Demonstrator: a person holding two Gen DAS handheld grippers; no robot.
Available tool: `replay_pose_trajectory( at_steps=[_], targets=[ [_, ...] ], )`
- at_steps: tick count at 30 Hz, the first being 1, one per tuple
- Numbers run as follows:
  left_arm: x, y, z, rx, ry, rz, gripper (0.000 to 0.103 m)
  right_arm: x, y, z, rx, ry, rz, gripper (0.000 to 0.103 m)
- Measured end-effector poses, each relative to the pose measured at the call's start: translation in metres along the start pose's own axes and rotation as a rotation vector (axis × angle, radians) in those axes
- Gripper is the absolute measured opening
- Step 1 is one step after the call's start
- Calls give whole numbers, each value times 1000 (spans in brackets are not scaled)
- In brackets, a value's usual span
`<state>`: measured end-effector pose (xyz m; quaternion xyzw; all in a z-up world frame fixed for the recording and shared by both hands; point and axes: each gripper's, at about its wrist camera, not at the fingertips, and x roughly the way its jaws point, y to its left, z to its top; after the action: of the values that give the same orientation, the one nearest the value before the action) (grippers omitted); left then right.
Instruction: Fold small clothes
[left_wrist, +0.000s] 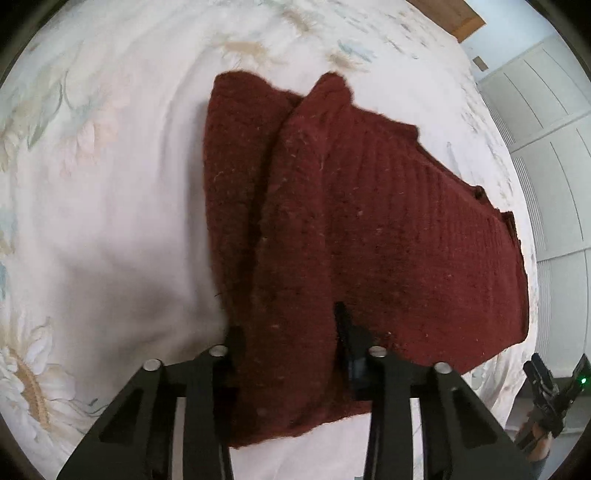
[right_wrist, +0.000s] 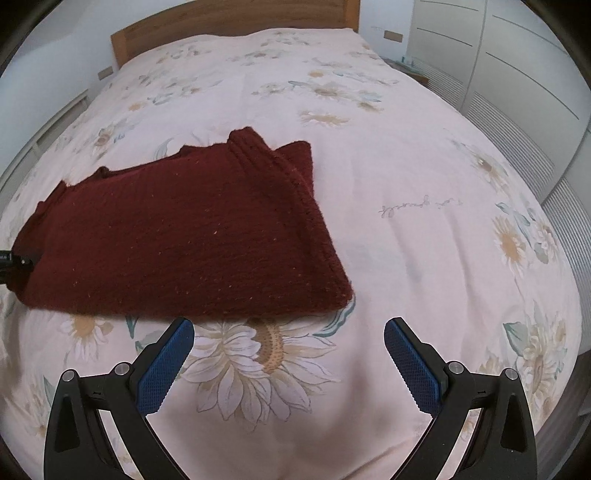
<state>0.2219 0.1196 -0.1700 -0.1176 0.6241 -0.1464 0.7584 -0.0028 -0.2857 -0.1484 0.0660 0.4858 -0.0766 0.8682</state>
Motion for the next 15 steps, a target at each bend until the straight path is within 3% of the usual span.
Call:
replay_pose_trajectory(
  at_steps=[3, 7, 15],
  targets=[
    [-15, -10, 4, 3, -23, -23, 25, -4, -3, 2, 6, -11, 5, 103],
    [-52, -26, 11, 4, -48, -120, 23, -12, -11, 8, 29, -39, 23, 103],
    [-96, -126, 19, 156, -106, -151, 20, -32, -34, 20, 73, -103, 39, 103]
  ],
)
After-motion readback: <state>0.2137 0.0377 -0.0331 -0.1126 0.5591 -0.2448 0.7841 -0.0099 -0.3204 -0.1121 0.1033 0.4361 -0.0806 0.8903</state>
